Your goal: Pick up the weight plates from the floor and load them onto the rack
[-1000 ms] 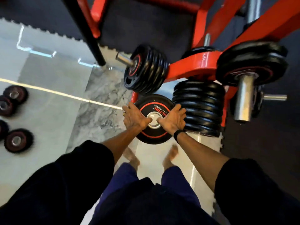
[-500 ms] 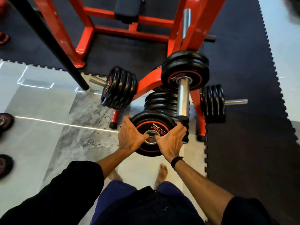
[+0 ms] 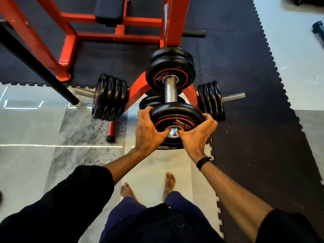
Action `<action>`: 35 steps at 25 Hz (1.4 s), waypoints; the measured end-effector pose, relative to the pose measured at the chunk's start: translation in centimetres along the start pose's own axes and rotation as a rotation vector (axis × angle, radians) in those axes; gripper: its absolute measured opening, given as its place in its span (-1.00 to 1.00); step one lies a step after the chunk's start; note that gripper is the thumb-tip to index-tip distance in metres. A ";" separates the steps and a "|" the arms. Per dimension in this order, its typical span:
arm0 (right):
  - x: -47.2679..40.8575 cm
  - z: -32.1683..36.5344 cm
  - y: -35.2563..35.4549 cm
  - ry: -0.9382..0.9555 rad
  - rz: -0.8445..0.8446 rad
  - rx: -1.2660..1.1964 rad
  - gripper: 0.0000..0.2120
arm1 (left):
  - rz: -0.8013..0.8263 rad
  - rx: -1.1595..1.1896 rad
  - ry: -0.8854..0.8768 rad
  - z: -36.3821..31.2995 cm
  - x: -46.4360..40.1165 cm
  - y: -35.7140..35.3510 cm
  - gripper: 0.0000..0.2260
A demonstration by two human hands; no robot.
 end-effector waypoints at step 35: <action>-10.1 1.2 -13.6 -0.236 0.574 0.033 0.23 | 0.149 -0.232 -0.016 2.3 -14.3 -7.8 0.21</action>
Point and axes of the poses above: each hand's wrist, its own x-axis away from the middle knuckle, its own y-axis out of the back of the hand, z = x × y, the point moved 10 cm from there along -x, towards the middle knuckle, and after that the axes turned 14 degrees about -z, right-handed, at the moved point
